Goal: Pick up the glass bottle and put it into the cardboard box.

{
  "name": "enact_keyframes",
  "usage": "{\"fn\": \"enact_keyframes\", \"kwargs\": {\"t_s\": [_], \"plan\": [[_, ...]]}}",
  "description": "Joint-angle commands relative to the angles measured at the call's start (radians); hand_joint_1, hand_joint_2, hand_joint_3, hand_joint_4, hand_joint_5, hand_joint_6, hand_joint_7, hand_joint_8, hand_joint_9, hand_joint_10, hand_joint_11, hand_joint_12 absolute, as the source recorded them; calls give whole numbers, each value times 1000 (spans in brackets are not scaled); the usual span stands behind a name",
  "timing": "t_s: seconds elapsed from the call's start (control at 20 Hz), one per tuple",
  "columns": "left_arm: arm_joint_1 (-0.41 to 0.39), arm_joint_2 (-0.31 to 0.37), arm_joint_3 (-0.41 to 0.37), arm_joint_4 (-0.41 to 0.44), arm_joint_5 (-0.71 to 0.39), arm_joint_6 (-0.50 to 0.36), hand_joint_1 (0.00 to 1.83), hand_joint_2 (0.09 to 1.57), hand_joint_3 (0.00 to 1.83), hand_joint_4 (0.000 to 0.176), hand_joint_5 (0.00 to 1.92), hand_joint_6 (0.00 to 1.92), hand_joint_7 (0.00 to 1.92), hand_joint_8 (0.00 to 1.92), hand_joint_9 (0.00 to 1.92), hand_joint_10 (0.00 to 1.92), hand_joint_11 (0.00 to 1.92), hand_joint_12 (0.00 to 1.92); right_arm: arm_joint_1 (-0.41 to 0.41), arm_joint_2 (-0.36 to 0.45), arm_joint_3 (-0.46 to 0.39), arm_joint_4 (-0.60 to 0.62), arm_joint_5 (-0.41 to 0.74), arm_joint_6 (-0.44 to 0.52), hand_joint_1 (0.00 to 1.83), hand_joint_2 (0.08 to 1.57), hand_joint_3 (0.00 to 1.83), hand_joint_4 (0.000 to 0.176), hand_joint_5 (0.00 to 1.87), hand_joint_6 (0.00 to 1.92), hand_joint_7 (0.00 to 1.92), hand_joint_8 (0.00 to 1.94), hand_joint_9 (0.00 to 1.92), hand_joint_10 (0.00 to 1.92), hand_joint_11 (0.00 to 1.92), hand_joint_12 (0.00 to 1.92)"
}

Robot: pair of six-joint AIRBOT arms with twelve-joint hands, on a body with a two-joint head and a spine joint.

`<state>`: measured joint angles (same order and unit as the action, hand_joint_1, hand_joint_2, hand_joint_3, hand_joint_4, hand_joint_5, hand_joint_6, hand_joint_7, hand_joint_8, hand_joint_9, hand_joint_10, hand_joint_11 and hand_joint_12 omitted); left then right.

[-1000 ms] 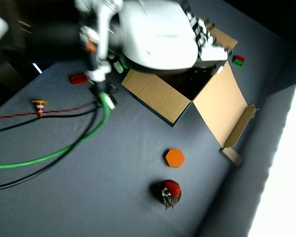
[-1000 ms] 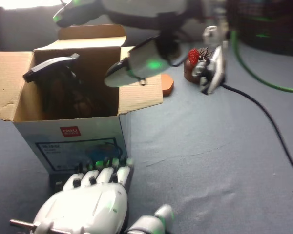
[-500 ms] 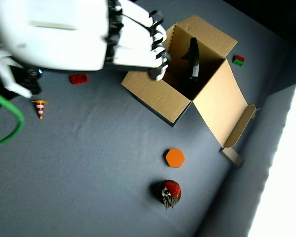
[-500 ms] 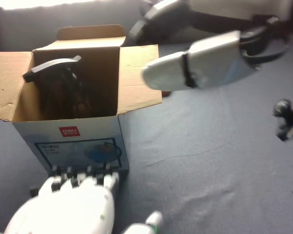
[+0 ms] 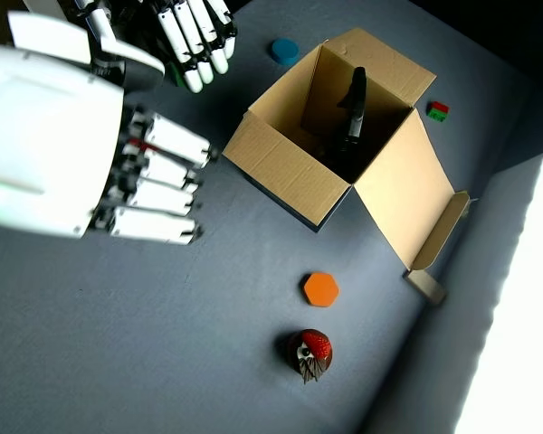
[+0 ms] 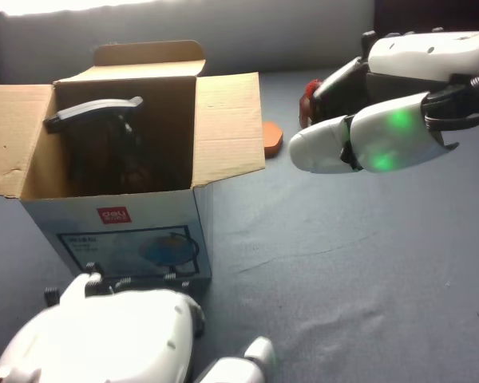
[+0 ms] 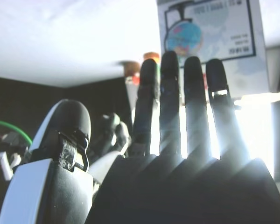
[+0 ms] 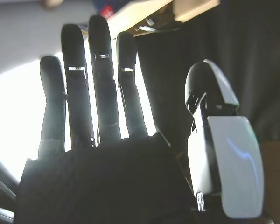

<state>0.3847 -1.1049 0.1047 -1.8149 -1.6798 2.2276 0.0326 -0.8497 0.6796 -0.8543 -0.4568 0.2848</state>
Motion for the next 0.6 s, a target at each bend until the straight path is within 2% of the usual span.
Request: {"fn": "enact_keyframes", "kwargs": {"t_s": [0.0,0.05,0.15,0.2,0.25,0.3,0.35,0.4,0.45,0.55], "plan": [[-24,-1,6,82,-42,12,15,1347,1,0,649,573,785,506,601,636,130,1371,13,5,-5,-25,52,11,260,1257,9,0,773,1292,873,1255,766,1590,596,1910],[-58,-2,15,68,-41,26,17,1354,2,0,606,786,725,762,533,924,148,1429,13,5,-6,-25,48,11,267,1264,8,0,800,1327,885,1342,790,1645,656,1919],[-103,-4,31,57,-36,50,17,1354,2,0,606,786,725,762,533,924,148,1429,13,5,-7,-25,46,10,267,1264,8,0,800,1327,885,1342,790,1645,656,1919],[-140,-4,50,55,-6,80,92,1385,7,0,720,1144,817,1235,621,1466,384,1722,12,5,-9,-25,45,10,299,1308,19,0,916,1438,1003,1475,945,1786,893,1921],[-149,-4,58,55,6,86,92,1385,7,0,720,1144,817,1235,621,1466,384,1722,12,5,-10,-25,43,10,299,1308,19,0,916,1438,1003,1475,945,1786,893,1921],[-163,-4,71,55,23,96,335,1411,7,0,852,1642,927,1757,872,1830,742,1881,13,5,-12,-25,39,12,439,1380,41,0,1049,1711,1141,1753,1165,1894,1182,1921],[-187,-4,88,55,42,120,523,1443,9,0,964,1910,1058,1914,1043,1917,967,1919,13,5,-14,-25,26,31,591,1439,65,46,1196,1913,1239,1933,1312,1920,1372,1921],[-200,-3,98,55,49,126,577,1457,11,0,1003,1919,1090,1920,1071,1920,1005,1921,13,5,-15,-25,25,37,645,1447,73,150,1247,1919,1261,1939,1328,1921,1404,1921],[-223,-1,110,42,59,141,599,1470,12,0,1016,1921,1099,1921,1083,1921,1020,1921,13,5,-16,-25,25,39,669,1450,78,171,1267,1921,1273,1941,1333,1921,1412,1921],[-270,-1,129,17,64,197,593,1495,16,0,1019,1921,1101,1921,1087,1921,1023,1921,13,5,-17,-25,24,42,701,1451,87,176,1276,1921,1282,1941,1339,1921,1418,1921]]}}
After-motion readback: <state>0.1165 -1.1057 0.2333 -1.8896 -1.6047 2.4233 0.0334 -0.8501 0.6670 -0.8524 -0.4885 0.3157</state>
